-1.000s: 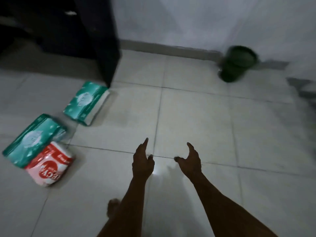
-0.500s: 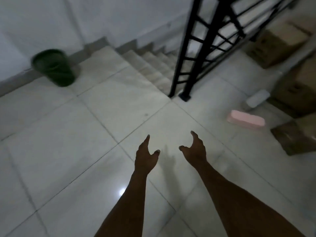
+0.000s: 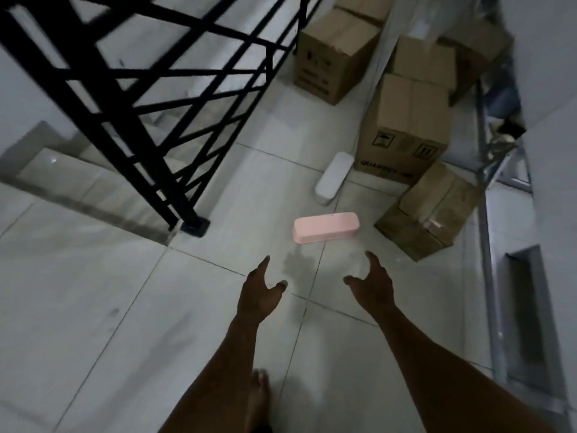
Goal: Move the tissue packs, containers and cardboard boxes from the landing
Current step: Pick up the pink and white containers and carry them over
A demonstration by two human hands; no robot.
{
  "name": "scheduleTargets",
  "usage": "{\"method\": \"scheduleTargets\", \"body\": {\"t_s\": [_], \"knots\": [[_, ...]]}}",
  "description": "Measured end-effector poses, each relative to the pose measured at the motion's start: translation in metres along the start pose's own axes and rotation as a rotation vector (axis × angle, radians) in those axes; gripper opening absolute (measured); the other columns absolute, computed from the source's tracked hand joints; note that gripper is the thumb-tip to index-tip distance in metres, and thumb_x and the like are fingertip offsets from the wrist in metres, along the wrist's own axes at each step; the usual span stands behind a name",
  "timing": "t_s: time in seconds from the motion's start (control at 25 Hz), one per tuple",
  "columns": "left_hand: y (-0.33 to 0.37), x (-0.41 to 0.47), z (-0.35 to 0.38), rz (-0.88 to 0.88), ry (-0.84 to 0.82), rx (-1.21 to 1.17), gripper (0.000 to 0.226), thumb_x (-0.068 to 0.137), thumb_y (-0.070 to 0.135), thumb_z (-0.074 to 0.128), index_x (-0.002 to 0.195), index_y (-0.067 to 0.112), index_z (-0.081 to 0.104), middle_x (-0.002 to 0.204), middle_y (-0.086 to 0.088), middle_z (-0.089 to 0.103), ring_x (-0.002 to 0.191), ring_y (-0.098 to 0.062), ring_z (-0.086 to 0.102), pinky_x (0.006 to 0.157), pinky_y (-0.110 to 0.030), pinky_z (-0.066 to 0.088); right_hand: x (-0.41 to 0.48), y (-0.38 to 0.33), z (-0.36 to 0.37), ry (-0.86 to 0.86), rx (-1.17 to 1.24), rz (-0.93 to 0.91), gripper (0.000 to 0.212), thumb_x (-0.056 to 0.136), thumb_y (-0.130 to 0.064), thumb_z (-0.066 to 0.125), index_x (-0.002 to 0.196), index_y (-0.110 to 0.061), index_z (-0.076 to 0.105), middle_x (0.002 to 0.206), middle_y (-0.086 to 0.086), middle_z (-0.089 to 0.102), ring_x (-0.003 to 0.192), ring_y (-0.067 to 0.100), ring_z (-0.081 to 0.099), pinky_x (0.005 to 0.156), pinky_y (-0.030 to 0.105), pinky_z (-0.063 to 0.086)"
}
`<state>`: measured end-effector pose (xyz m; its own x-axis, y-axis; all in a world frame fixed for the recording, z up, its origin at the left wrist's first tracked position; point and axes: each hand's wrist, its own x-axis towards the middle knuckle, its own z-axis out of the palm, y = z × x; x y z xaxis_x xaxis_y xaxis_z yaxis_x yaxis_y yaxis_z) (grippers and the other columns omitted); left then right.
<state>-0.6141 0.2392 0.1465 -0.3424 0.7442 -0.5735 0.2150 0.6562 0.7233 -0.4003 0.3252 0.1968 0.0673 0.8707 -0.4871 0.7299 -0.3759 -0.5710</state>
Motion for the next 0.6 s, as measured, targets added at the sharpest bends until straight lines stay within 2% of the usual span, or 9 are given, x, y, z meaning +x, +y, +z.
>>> {"method": "scheduleTargets", "body": {"t_s": [0.16, 0.32, 0.4, 0.52, 0.6], "knots": [[0.045, 0.101, 0.031, -0.011, -0.030, 0.133, 0.078, 0.088, 0.034, 0.069, 0.153, 0.031, 0.027, 0.149, -0.008, 0.042, 0.137, -0.027, 0.041, 0.108, -0.034, 0.034, 0.108, -0.001, -0.006, -0.012, 0.024, 0.052, 0.084, 0.084, -0.022, 0.073, 0.154, -0.019, 0.025, 0.152, 0.014, 0.038, 0.138, 0.033, 0.038, 0.109, 0.042, 0.036], [0.062, 0.186, 0.070, 0.011, -0.093, 0.194, 0.078, 0.088, 0.035, 0.068, 0.154, 0.033, 0.026, 0.152, -0.006, 0.038, 0.140, -0.026, 0.037, 0.110, -0.039, 0.034, 0.205, 0.003, 0.011, -0.060, -0.002, 0.111, 0.083, 0.085, -0.023, 0.070, 0.154, -0.021, 0.024, 0.151, 0.013, 0.038, 0.137, 0.032, 0.038, 0.108, 0.039, 0.036], [0.065, 0.230, 0.087, 0.033, -0.078, 0.226, 0.078, 0.087, 0.034, 0.069, 0.153, 0.031, 0.027, 0.152, -0.004, 0.039, 0.139, -0.025, 0.038, 0.109, -0.040, 0.035, 0.255, 0.002, 0.023, -0.087, -0.012, 0.122, 0.082, 0.085, -0.024, 0.069, 0.154, -0.023, 0.025, 0.149, 0.014, 0.040, 0.135, 0.032, 0.040, 0.107, 0.039, 0.037], [0.063, 0.293, 0.120, 0.046, 0.033, 0.294, 0.078, 0.085, 0.032, 0.070, 0.152, 0.031, 0.030, 0.149, -0.002, 0.043, 0.137, -0.024, 0.040, 0.107, -0.043, 0.038, 0.345, 0.007, 0.039, -0.135, -0.083, 0.072, 0.078, 0.085, -0.022, 0.068, 0.152, -0.020, 0.028, 0.143, 0.016, 0.044, 0.130, 0.033, 0.043, 0.105, 0.038, 0.038], [0.060, 0.322, 0.145, 0.044, 0.020, 0.394, 0.080, 0.085, 0.037, 0.067, 0.152, 0.036, 0.025, 0.152, 0.000, 0.037, 0.140, -0.023, 0.035, 0.108, -0.047, 0.038, 0.392, 0.009, 0.046, -0.184, -0.134, 0.046, 0.078, 0.084, -0.020, 0.067, 0.152, -0.018, 0.029, 0.143, 0.018, 0.044, 0.130, 0.034, 0.043, 0.104, 0.038, 0.038]]}}
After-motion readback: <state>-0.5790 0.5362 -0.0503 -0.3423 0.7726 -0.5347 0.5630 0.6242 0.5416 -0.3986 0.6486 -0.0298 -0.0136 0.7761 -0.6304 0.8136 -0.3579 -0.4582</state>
